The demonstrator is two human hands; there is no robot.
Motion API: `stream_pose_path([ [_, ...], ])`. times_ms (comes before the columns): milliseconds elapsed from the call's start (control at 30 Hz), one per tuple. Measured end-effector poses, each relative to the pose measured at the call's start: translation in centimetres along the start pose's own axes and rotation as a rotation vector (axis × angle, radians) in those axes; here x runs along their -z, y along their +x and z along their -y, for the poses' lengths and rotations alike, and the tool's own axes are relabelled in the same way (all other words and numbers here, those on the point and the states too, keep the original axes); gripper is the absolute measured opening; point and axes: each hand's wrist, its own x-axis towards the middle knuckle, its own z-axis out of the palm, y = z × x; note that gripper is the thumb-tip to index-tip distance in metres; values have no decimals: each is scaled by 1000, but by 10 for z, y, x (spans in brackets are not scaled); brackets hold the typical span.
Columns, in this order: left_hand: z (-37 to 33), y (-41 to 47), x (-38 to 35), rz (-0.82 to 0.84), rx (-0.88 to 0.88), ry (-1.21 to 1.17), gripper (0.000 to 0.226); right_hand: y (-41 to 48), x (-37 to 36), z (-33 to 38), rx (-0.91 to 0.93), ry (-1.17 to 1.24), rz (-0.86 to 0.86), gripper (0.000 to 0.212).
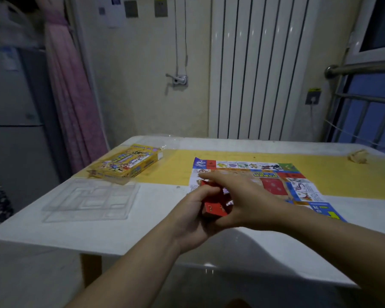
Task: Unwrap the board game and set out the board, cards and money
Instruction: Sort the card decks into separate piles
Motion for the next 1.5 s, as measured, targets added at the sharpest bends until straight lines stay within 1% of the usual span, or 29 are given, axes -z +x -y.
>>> stream_pose_path([
  [100,-2,-6,3,166,36,-148,40,-6,4,-6,5,-8,-20,99],
  [167,-1,-6,2,207,28,-119,40,-11,4,-8,9,-32,-65,98],
  [267,5,-3,-3,118,-51,66,27,-17,3,-9,58,-108,-77,92],
  [300,8,-2,-5,94,-89,121,28,-19,5,-9,49,-111,-51,92],
  [333,10,-3,-6,82,-123,162,29,-21,8,-9,2,-60,-24,93],
  [400,16,-4,-7,66,-182,256,30,-25,14,-9,-183,185,-29,88],
  [433,18,-5,-7,62,-202,299,30,-26,15,-10,-276,319,-72,79],
  [500,23,-6,-7,50,-214,337,29,-30,14,-15,-445,588,-128,50],
  [533,25,-5,-7,41,-210,349,29,-32,12,-17,-518,729,-119,38],
  [567,26,-5,-8,27,-203,362,30,-35,9,-20,-575,850,-98,32],
  [633,30,-4,-8,-19,-195,397,35,-40,5,-23,-636,961,-77,23],
  [733,36,-2,-6,-78,-200,420,46,-44,3,-25,-682,995,-92,15],
  [767,37,-1,-6,-80,-191,406,46,-45,4,-25,-694,999,-90,14],
  [867,38,-3,-7,-44,-132,275,27,-48,3,-27,-702,1022,-77,9],
  [900,37,-4,-7,-35,-117,247,25,-49,2,-28,-704,1033,-77,8],
  [1033,41,-4,-3,-45,-161,330,28,-53,-4,-27,-746,1125,-91,13],
  [1200,43,2,-1,-150,-222,369,31,-56,-7,-26,-782,1180,-108,12],
  [1300,44,3,-2,-158,-210,344,30,-56,-8,-28,-805,1173,-117,11],
  [1400,43,1,-5,-130,-179,281,23,-55,-11,-32,-813,1153,-134,12],
  [1500,39,3,-2,-220,-230,260,22,-55,-12,-39,-811,1147,-178,11],
])
